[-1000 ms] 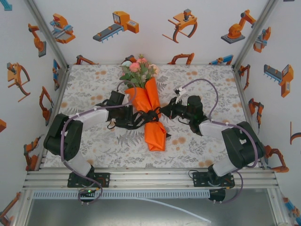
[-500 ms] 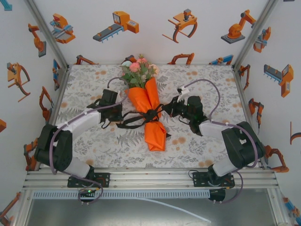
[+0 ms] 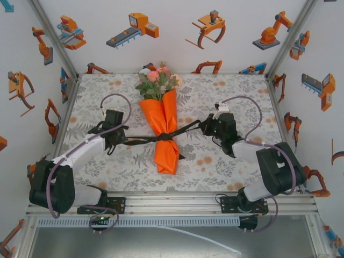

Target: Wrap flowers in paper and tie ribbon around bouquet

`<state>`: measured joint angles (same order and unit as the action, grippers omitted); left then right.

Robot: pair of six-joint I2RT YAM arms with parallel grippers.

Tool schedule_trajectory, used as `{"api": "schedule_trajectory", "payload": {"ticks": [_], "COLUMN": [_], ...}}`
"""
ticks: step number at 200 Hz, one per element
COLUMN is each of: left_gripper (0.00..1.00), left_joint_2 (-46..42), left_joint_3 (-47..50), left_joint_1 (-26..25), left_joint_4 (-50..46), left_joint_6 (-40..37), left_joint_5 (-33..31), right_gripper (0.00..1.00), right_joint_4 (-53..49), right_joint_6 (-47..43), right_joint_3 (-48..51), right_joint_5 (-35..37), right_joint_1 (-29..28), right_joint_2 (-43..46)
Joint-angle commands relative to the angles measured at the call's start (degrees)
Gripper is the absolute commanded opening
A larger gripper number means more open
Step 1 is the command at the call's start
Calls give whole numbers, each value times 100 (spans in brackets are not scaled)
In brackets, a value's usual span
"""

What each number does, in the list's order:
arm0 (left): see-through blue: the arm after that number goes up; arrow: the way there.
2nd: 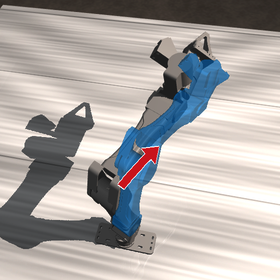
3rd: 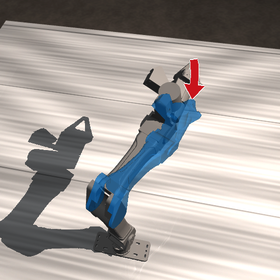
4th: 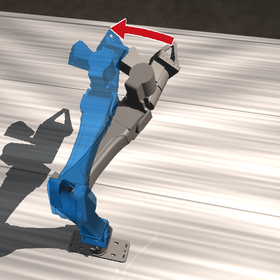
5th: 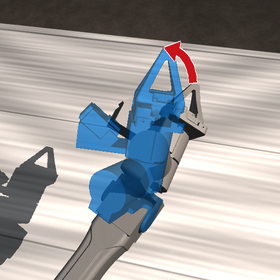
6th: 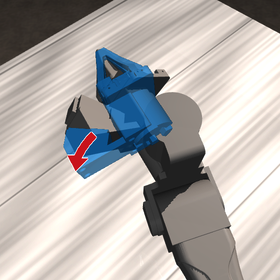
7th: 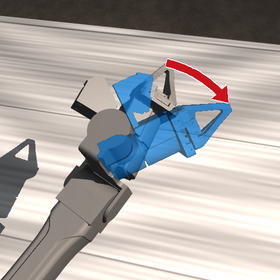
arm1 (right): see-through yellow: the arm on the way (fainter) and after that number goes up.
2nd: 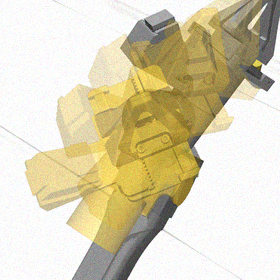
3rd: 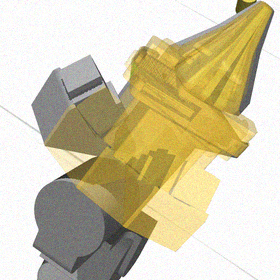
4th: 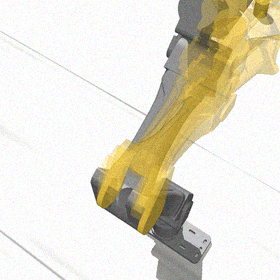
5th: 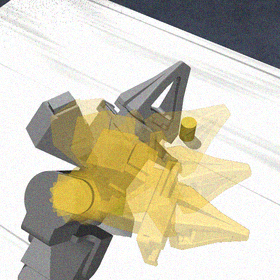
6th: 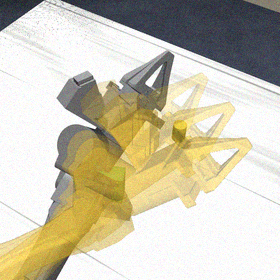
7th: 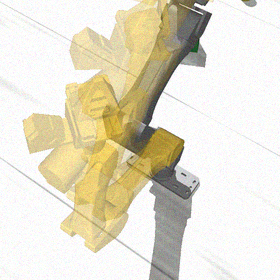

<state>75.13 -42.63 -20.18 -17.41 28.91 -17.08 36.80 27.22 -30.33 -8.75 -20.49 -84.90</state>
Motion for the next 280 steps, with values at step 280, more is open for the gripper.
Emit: {"api": "schedule_trajectory", "payload": {"ticks": [280], "left_gripper": [0], "left_joint_2": [-46], "left_joint_3": [474], "left_joint_1": [1801], "left_joint_4": [370], "left_joint_6": [1095], "left_joint_5": [2126], "right_gripper": [0], "right_joint_4": [-678], "right_joint_6": [80], "right_joint_3": [958], "right_joint_5": [299], "right_joint_1": [1078], "right_joint_2": [1070]}}
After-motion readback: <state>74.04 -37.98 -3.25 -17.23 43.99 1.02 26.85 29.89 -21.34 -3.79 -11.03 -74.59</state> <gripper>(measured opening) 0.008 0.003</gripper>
